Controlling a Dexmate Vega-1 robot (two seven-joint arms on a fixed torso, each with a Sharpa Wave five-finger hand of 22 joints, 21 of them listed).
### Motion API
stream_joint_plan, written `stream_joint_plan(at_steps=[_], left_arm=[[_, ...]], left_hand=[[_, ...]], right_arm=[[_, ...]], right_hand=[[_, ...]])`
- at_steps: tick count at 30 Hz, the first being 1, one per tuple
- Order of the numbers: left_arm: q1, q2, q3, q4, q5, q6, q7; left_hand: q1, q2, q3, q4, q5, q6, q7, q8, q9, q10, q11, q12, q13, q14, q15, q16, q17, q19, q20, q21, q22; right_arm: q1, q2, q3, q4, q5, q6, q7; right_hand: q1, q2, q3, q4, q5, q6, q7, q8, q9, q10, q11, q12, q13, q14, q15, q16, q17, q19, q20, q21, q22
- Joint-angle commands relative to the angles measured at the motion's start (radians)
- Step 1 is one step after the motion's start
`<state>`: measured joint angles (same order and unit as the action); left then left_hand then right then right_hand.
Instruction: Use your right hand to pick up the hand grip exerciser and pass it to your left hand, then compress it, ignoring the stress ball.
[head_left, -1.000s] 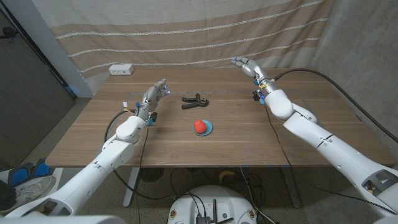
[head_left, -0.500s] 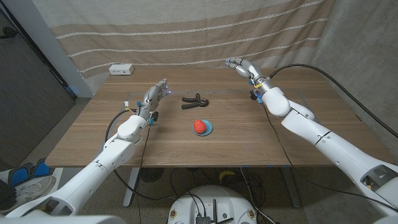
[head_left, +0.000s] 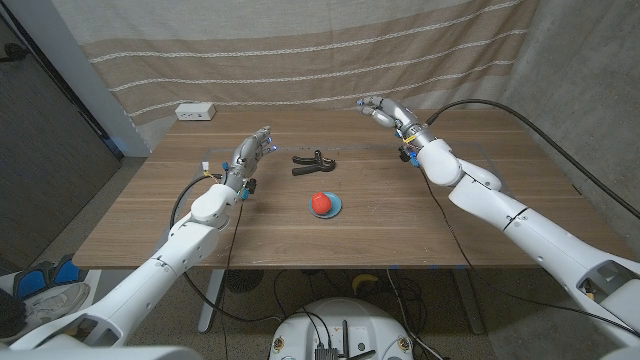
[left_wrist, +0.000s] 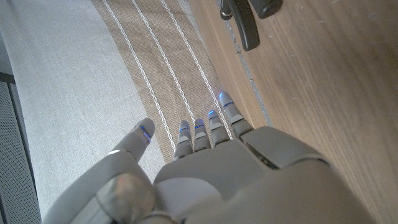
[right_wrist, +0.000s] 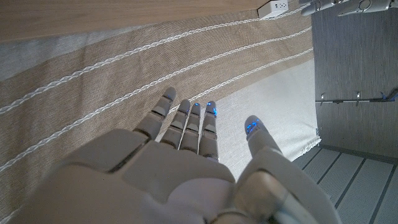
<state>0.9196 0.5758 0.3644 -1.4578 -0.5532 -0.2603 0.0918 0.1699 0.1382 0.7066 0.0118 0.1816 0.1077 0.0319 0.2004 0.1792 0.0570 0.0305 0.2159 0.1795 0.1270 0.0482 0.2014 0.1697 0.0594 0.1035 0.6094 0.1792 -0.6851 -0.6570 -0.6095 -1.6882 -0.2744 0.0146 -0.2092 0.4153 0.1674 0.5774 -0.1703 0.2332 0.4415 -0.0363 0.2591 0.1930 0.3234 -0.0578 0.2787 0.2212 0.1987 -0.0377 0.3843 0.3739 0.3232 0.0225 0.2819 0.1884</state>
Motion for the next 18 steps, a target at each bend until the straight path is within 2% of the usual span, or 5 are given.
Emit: stream_joint_plan(at_steps=[1, 3, 6, 11, 18], left_arm=[[0.002, 0.002, 0.0, -0.008, 0.001, 0.007, 0.005], [0.003, 0.002, 0.0, -0.009, 0.001, 0.005, 0.005], [0.004, 0.001, -0.001, -0.01, 0.001, 0.005, 0.007], [0.005, 0.0, -0.001, -0.012, 0.0, 0.007, 0.01], [0.005, 0.003, 0.0, -0.015, 0.003, 0.006, 0.008]], left_hand=[[-0.005, 0.014, 0.005, -0.005, 0.002, 0.007, 0.0, -0.003, 0.004, 0.009, -0.003, -0.005, 0.003, 0.005, 0.001, -0.005, 0.005, 0.0, 0.007, -0.004, 0.003], [-0.006, 0.014, 0.006, -0.006, 0.002, 0.007, 0.0, -0.004, 0.004, 0.008, -0.003, -0.006, 0.003, 0.005, 0.0, -0.005, 0.005, 0.001, 0.007, -0.004, 0.003], [-0.007, 0.014, 0.006, -0.006, 0.002, 0.008, 0.0, -0.004, 0.004, 0.009, -0.003, -0.006, 0.003, 0.005, 0.001, -0.005, 0.005, 0.001, 0.009, -0.004, 0.003], [-0.008, 0.013, 0.007, -0.007, 0.002, 0.008, -0.001, -0.005, 0.004, 0.008, -0.008, -0.007, 0.003, 0.007, 0.001, -0.006, 0.005, 0.002, 0.013, -0.005, 0.003], [-0.011, 0.013, 0.008, -0.007, 0.002, 0.01, -0.001, -0.005, 0.004, 0.01, -0.008, -0.008, 0.003, 0.012, 0.008, -0.005, 0.006, 0.003, 0.017, -0.006, 0.003]], right_arm=[[0.001, 0.022, -0.051, -0.028, -0.168, -0.095, -0.087], [0.003, 0.026, -0.06, -0.025, -0.193, -0.098, -0.103], [0.009, 0.029, -0.073, -0.024, -0.221, -0.106, -0.106], [0.018, 0.03, -0.09, -0.021, -0.253, -0.106, -0.103], [0.029, 0.032, -0.106, -0.016, -0.285, -0.106, -0.094]], right_hand=[[0.09, -0.022, 0.012, -0.025, 0.007, 0.034, -0.008, 0.011, 0.005, 0.025, -0.008, 0.008, 0.004, 0.031, -0.089, 0.016, 0.002, 0.041, 0.008, 0.018, 0.005], [0.143, -0.042, 0.014, -0.028, 0.005, 0.076, -0.016, 0.024, 0.005, 0.044, -0.014, 0.011, 0.005, 0.047, -0.103, 0.023, 0.001, 0.062, 0.004, 0.026, 0.004], [0.191, -0.064, 0.013, -0.031, 0.002, 0.098, -0.028, 0.03, 0.005, 0.059, -0.022, 0.013, 0.006, 0.057, -0.111, 0.028, 0.0, 0.078, 0.0, 0.031, 0.004], [0.246, -0.08, 0.013, -0.03, 0.001, 0.112, -0.037, 0.032, 0.004, 0.069, -0.034, 0.012, 0.007, 0.068, -0.121, 0.034, 0.001, 0.089, -0.007, 0.035, 0.004], [0.274, -0.088, 0.01, -0.026, -0.001, 0.124, -0.041, 0.035, 0.005, 0.074, -0.036, 0.012, 0.009, 0.07, -0.126, 0.038, 0.003, 0.093, -0.009, 0.036, 0.004]])
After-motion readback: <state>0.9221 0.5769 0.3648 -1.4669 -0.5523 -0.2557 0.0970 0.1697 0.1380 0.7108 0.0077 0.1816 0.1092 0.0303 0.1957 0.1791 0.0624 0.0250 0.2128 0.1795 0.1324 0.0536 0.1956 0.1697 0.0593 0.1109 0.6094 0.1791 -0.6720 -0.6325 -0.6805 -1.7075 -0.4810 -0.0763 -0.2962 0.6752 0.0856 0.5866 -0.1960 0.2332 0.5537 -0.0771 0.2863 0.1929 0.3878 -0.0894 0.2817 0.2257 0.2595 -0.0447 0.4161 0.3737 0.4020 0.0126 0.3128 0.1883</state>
